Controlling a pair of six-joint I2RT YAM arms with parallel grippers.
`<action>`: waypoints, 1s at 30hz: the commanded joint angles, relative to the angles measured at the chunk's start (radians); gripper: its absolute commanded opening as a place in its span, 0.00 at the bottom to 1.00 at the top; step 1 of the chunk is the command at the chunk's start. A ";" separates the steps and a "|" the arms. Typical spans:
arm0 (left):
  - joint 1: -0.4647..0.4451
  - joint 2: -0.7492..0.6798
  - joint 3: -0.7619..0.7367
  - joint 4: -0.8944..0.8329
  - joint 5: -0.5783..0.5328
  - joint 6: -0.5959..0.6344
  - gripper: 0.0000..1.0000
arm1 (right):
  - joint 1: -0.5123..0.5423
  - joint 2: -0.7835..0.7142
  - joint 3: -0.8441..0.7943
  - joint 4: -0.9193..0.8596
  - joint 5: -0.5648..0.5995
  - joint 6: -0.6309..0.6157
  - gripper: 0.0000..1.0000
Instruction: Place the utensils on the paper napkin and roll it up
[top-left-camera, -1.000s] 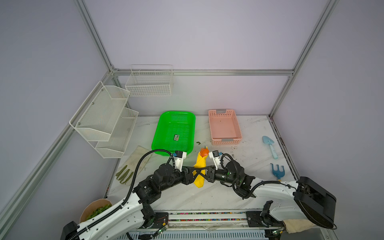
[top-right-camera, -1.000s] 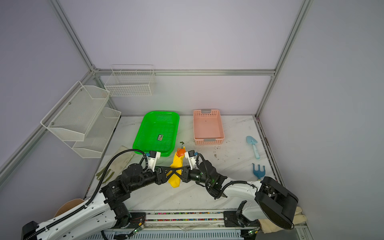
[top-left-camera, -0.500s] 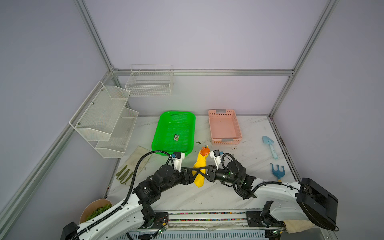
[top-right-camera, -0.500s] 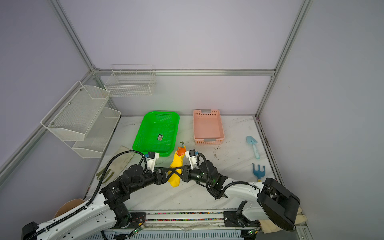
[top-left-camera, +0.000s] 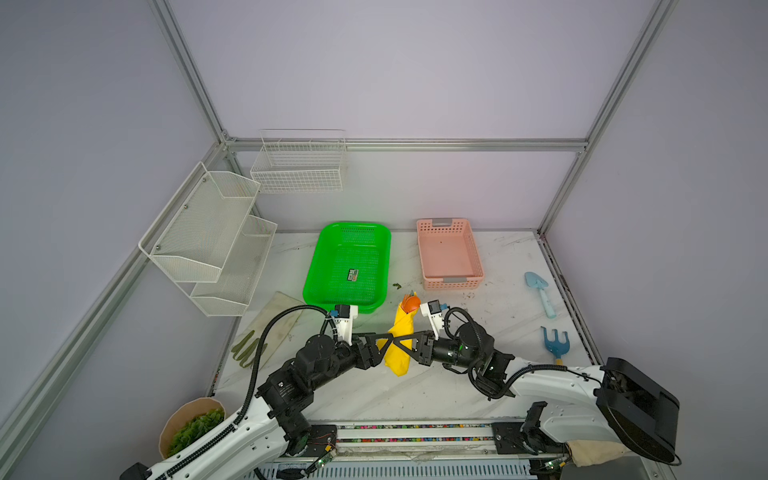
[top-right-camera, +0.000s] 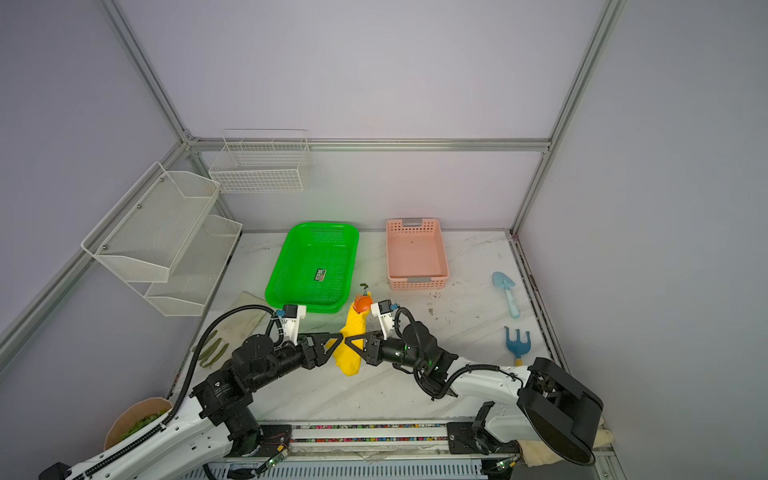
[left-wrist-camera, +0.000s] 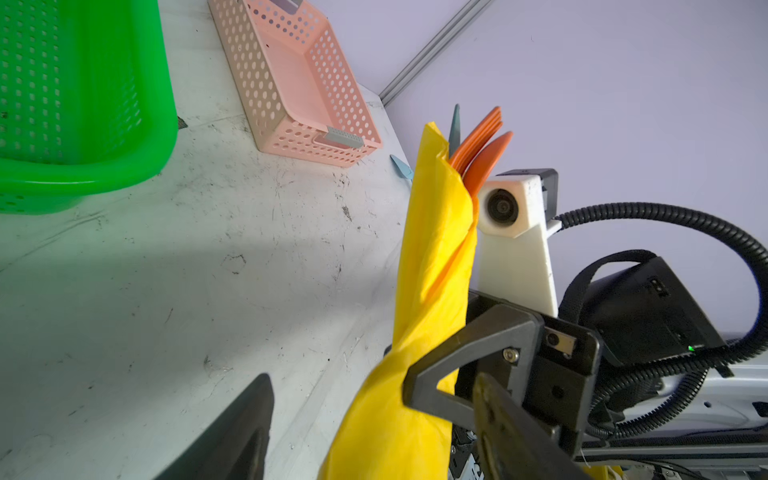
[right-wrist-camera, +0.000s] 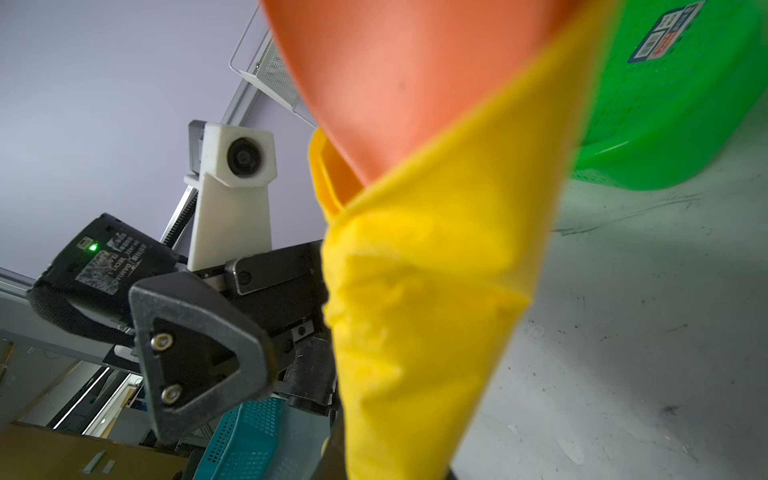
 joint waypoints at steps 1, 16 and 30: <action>0.008 0.015 -0.021 0.096 0.067 0.020 0.75 | 0.000 -0.010 0.003 0.056 -0.041 0.000 0.01; 0.054 0.101 0.004 0.139 0.158 0.047 0.24 | -0.001 0.014 0.013 0.092 -0.087 0.009 0.02; 0.101 0.085 -0.066 0.294 0.242 0.004 0.00 | -0.001 0.003 0.013 0.090 -0.122 0.000 0.23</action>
